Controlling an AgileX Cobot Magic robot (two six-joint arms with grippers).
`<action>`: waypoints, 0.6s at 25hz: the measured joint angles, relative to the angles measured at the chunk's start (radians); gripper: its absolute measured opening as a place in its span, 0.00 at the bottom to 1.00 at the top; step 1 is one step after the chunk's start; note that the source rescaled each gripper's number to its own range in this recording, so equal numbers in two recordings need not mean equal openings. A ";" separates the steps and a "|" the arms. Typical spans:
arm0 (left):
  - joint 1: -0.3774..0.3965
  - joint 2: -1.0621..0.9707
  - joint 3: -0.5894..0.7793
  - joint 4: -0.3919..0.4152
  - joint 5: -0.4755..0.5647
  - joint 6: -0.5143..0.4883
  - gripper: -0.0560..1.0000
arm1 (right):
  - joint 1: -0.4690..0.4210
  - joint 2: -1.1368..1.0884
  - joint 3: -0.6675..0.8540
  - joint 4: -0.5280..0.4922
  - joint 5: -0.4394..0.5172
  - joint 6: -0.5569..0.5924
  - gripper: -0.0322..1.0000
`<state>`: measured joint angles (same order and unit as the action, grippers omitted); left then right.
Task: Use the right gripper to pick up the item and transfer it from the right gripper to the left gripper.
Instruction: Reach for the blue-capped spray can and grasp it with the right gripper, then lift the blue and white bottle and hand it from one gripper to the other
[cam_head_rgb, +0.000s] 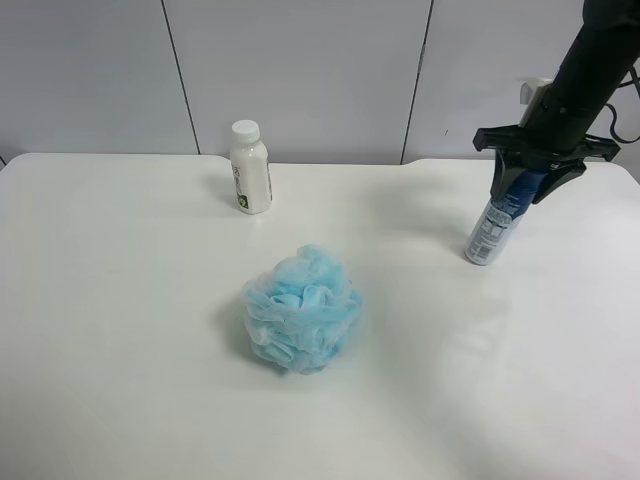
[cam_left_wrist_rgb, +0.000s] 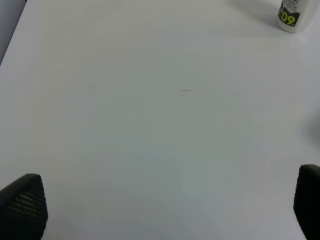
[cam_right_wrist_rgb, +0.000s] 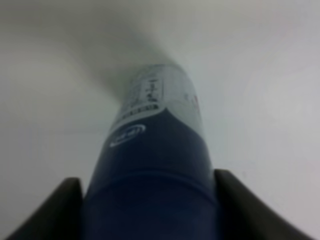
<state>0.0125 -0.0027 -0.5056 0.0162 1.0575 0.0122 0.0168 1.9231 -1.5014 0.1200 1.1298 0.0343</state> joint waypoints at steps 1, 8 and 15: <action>0.000 0.000 0.000 0.000 0.000 0.000 1.00 | 0.000 0.000 0.000 0.000 0.000 0.000 0.03; 0.000 0.000 0.000 0.000 0.001 0.000 1.00 | 0.000 -0.003 0.000 -0.001 0.001 0.001 0.03; 0.000 0.000 0.000 0.000 0.001 0.000 1.00 | -0.001 -0.095 0.000 -0.003 0.051 0.001 0.03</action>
<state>0.0125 -0.0027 -0.5056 0.0162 1.0584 0.0122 0.0160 1.8282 -1.5014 0.1173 1.1810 0.0352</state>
